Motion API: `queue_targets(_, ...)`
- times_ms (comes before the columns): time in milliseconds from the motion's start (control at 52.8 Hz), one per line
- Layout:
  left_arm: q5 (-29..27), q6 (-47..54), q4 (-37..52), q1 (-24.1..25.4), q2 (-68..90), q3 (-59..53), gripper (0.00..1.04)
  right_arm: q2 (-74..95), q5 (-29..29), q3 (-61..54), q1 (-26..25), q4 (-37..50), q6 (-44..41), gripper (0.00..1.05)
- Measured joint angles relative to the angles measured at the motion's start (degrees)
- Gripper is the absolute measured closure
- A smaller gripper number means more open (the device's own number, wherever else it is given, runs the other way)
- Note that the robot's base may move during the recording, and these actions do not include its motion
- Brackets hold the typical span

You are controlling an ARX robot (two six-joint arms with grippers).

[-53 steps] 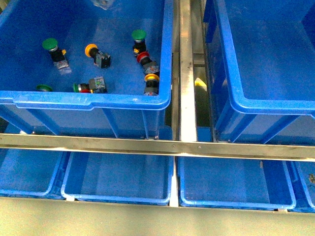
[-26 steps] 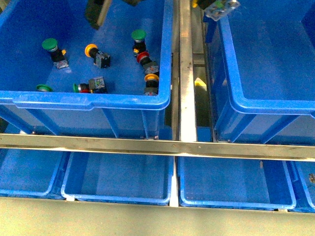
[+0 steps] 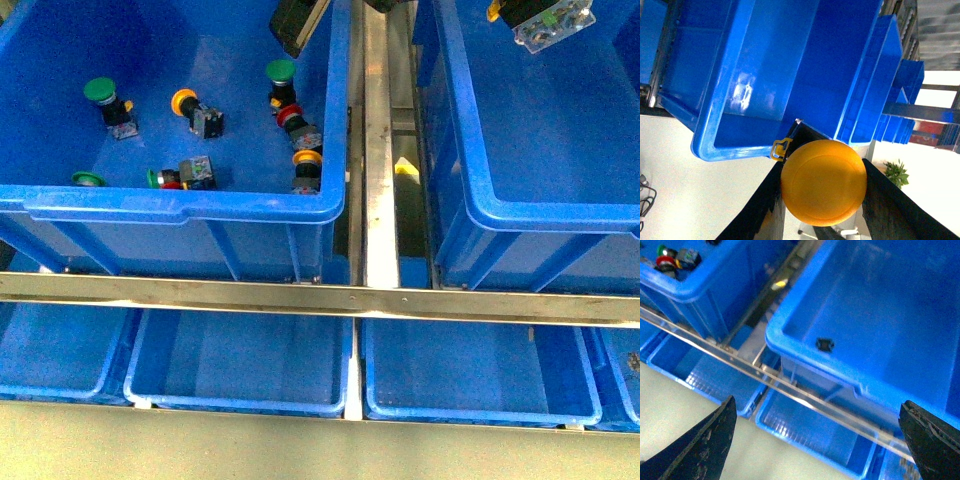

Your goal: Pick red and yellow buttons and place in box

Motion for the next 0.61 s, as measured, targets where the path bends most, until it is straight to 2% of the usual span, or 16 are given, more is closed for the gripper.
queue_targets(114, -0.44, -0.02, 0.04, -0.13, -0.22, -0.31, 0.70, 11.85, -0.92, 4.20, 0.61, 11.32, -5.20, 0.07)
queue_targets(208, -0.50, -0.07, 0.15, -0.42, -0.35, -0.70, 0.70, 19.61, -0.90, 7.72, 0.74, 16.79, -8.20, 0.07)
queue_targets(606, -0.55, -0.52, 0.66, -0.87, -1.20, -1.40, 0.70, 34.82, -0.26, 18.82, 3.21, 24.41, -14.56, 0.07)
